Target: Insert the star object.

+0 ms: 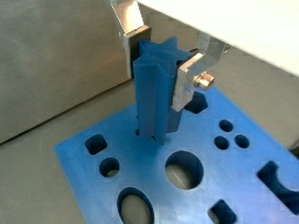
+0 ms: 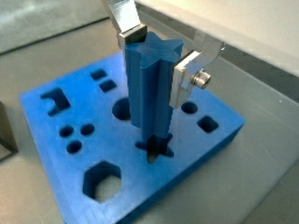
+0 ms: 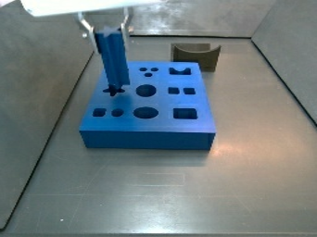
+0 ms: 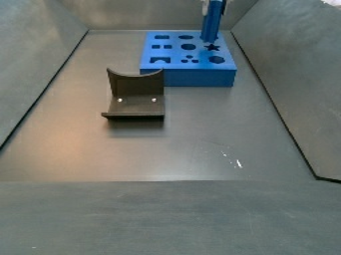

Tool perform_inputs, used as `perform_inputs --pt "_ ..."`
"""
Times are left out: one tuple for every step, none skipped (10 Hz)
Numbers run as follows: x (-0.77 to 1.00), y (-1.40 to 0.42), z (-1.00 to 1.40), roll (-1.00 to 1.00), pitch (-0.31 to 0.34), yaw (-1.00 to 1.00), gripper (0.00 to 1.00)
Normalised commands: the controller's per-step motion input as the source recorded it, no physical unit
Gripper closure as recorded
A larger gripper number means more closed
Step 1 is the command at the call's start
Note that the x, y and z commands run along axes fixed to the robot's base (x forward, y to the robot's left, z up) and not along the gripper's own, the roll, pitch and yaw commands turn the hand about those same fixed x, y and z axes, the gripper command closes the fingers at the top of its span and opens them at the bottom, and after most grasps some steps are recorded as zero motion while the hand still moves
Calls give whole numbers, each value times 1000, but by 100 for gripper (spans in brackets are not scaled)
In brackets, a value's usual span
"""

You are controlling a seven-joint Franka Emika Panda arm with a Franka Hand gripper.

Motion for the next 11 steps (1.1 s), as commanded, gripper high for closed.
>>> perform_inputs --pt "-171 26 -526 0 0 0 100" --pt "-94 17 -483 0 0 0 100" --pt "-49 14 -389 0 0 0 100" --pt "-94 23 -346 0 7 0 100" --pt "-100 49 -329 9 0 86 100" --pt "-106 74 -291 94 0 311 100" --pt "-60 74 -254 123 0 457 100" --pt "-17 14 -243 103 0 400 100" --pt "0 0 -291 40 0 317 100" --pt "143 0 -454 0 43 63 100" --pt "269 0 -594 0 50 0 100"
